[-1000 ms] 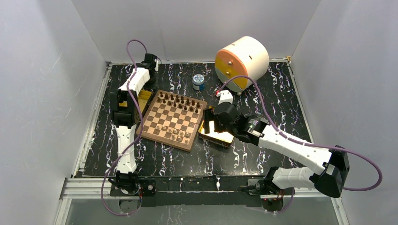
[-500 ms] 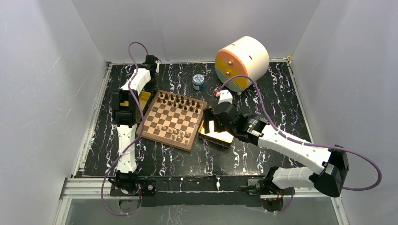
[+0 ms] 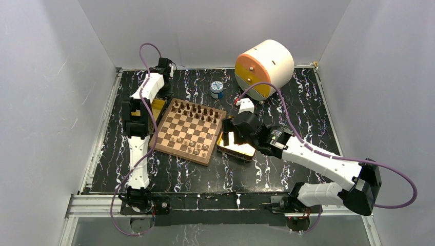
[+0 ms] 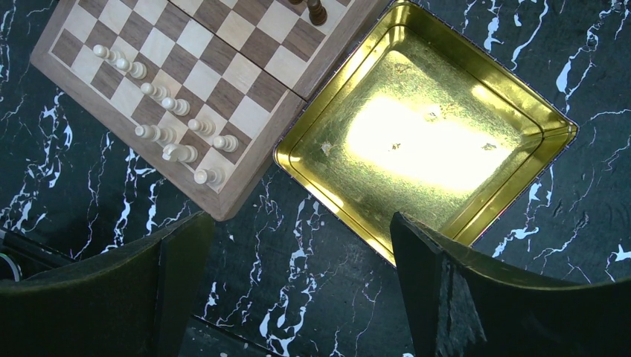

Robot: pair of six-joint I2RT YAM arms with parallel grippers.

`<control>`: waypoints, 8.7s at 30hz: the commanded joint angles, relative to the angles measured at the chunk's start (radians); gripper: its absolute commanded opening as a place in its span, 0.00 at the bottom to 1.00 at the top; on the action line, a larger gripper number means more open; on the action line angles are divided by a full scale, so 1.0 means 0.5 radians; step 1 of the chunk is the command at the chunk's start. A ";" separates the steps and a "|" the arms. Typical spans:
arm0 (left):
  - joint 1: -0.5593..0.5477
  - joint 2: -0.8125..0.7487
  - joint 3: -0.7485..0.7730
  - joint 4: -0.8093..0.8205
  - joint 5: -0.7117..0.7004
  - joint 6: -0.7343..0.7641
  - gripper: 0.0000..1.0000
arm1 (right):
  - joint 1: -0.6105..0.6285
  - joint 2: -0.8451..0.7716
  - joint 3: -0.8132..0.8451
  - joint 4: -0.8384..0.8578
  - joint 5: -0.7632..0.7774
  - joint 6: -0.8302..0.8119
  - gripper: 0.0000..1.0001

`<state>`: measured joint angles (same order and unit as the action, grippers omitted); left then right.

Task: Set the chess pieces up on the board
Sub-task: Pick up the chess piece at the center of the board, then place the chess piece on the chessboard.

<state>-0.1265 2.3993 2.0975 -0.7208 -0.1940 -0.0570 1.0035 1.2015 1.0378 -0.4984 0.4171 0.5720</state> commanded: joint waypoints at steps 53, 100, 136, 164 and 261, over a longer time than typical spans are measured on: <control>-0.062 -2.090 -1.825 0.921 1.558 -1.545 0.03 | -0.004 0.690 0.627 0.970 -0.382 -0.037 0.70; -0.117 -2.031 -1.940 0.480 2.212 -1.124 0.09 | -0.178 0.563 0.200 1.441 -0.907 -0.791 0.06; -0.127 -2.004 -1.857 0.504 2.186 -1.182 0.37 | -0.181 0.516 0.102 1.494 -1.096 -0.791 0.04; -0.146 -2.030 -1.947 0.622 2.229 -1.279 0.17 | -0.181 0.486 0.025 1.543 -1.103 -0.798 0.04; -0.177 -2.549 -2.967 0.958 -0.359 -1.092 0.06 | -0.181 -0.354 -0.435 1.120 -0.571 -0.500 0.99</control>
<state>-0.2134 1.1240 0.6270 -0.2672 -0.3481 -0.6086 0.9119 1.0229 0.7795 0.0483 0.1074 0.3149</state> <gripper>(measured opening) 0.141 0.985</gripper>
